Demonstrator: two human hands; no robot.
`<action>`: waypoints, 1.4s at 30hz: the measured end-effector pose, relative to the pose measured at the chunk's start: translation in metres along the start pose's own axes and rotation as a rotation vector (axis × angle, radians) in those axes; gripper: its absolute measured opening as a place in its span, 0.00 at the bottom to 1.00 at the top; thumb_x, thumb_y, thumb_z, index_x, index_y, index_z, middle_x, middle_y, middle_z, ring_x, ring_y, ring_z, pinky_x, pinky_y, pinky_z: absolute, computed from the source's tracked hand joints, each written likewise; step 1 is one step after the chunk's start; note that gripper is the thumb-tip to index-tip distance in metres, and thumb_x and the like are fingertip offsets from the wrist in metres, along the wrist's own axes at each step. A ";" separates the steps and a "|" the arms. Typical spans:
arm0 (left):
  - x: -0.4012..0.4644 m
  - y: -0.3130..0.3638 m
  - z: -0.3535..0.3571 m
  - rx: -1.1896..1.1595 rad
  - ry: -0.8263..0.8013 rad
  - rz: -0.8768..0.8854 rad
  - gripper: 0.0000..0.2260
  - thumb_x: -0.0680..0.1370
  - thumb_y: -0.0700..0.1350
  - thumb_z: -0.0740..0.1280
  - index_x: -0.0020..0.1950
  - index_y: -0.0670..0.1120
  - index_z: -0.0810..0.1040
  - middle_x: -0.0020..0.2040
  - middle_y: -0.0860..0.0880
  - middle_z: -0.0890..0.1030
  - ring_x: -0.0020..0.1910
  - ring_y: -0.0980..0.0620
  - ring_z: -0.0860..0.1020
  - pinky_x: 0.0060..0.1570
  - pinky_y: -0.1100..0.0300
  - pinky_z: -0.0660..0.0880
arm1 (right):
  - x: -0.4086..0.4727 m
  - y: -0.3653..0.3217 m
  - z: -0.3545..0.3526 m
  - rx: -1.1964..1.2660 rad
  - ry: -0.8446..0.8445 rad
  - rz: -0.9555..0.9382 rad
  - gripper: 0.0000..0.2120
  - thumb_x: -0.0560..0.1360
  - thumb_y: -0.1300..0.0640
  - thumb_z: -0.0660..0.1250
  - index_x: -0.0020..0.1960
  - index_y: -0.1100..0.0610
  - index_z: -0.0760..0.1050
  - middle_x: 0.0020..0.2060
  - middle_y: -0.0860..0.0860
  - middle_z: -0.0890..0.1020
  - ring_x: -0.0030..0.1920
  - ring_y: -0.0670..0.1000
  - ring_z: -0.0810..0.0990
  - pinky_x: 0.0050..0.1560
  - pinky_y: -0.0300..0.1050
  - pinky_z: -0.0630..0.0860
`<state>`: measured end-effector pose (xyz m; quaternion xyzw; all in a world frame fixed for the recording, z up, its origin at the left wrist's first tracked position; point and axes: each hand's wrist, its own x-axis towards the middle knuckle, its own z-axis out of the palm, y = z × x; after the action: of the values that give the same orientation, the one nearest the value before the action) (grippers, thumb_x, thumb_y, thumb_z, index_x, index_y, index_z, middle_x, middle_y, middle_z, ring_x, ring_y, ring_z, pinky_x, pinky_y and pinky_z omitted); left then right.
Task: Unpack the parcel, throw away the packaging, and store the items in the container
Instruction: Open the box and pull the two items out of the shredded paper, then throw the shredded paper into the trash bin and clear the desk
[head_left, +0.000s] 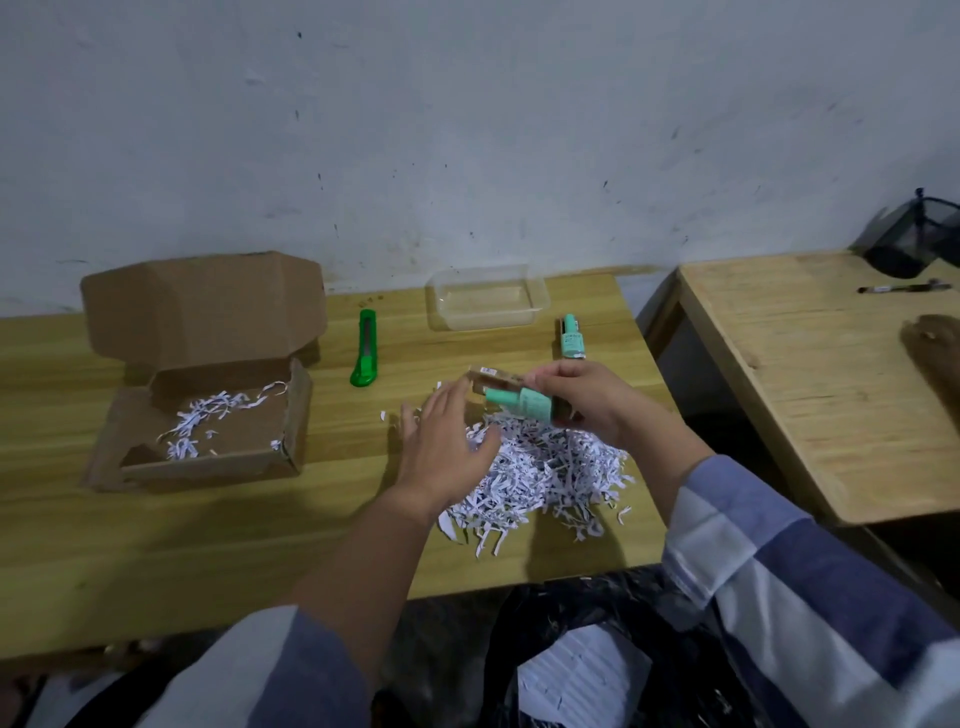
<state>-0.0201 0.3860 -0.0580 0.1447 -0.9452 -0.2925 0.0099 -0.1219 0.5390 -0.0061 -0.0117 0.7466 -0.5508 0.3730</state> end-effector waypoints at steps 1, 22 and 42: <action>0.003 0.003 -0.001 -0.104 0.020 -0.014 0.34 0.77 0.60 0.62 0.77 0.50 0.52 0.76 0.50 0.62 0.76 0.50 0.58 0.75 0.42 0.50 | 0.000 0.001 0.003 0.078 -0.025 0.029 0.05 0.77 0.57 0.64 0.48 0.57 0.77 0.44 0.55 0.80 0.41 0.51 0.76 0.41 0.43 0.74; 0.012 -0.022 0.013 0.115 -0.206 0.028 0.25 0.80 0.59 0.55 0.76 0.53 0.59 0.78 0.53 0.58 0.78 0.52 0.50 0.75 0.44 0.42 | 0.080 -0.009 0.015 -0.698 0.480 0.072 0.27 0.76 0.40 0.59 0.52 0.66 0.78 0.50 0.60 0.83 0.47 0.59 0.80 0.35 0.45 0.71; 0.009 -0.040 -0.003 0.112 -0.175 0.133 0.39 0.64 0.79 0.50 0.72 0.65 0.60 0.79 0.57 0.52 0.78 0.48 0.45 0.75 0.41 0.43 | 0.023 0.039 -0.024 -0.771 0.280 -0.327 0.21 0.74 0.44 0.66 0.64 0.49 0.74 0.64 0.54 0.76 0.63 0.53 0.73 0.61 0.50 0.71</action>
<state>-0.0181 0.3501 -0.0789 0.0562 -0.9648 -0.2495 -0.0614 -0.1366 0.5638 -0.0488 -0.1930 0.9292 -0.2800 0.1445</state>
